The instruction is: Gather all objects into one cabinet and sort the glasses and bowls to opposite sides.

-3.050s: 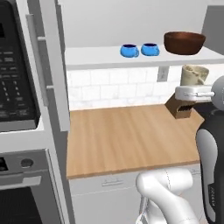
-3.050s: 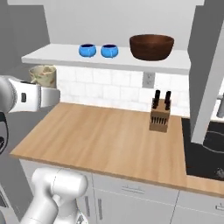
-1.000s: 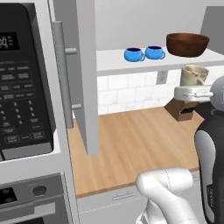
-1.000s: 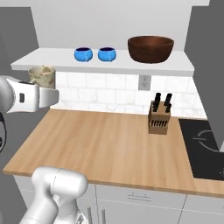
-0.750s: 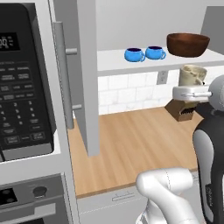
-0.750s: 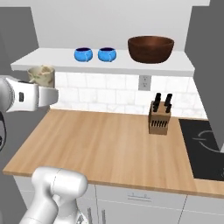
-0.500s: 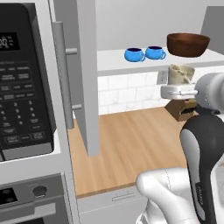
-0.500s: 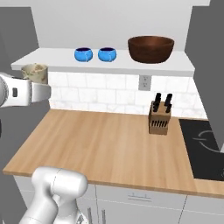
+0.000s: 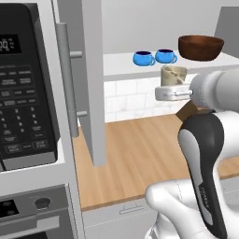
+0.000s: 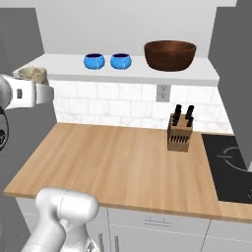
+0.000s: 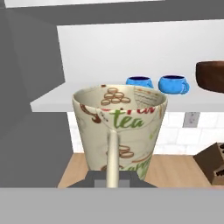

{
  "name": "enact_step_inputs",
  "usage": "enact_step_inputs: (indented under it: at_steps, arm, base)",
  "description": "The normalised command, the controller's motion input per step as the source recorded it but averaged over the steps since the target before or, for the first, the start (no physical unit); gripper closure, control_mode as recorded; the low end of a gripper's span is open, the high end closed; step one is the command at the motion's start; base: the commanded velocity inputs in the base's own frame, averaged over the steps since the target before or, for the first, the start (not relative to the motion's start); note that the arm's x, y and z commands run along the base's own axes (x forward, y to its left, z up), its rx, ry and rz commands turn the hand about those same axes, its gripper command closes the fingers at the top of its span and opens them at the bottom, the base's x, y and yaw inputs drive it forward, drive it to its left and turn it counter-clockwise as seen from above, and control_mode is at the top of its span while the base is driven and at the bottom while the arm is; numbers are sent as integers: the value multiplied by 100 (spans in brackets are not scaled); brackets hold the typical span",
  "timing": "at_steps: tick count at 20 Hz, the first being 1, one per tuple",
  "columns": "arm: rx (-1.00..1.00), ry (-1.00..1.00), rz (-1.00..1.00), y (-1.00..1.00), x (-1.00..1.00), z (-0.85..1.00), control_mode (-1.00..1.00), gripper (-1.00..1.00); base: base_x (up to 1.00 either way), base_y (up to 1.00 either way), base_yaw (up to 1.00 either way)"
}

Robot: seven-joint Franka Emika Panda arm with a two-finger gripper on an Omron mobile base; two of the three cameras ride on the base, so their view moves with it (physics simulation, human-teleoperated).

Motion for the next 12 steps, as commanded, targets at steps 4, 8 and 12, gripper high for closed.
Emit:
enact_step_inputs:
  at_steps: [4,8,12]
  arm:
    - [0,0,18,11,43,0,-100,100]
    - [1,3,14,17,60,0,-100,100]
    - [0,6,9,22,65,0,-100,100]
  base:
    - [0,0,0]
    - [0,0,0]
    - [0,0,0]
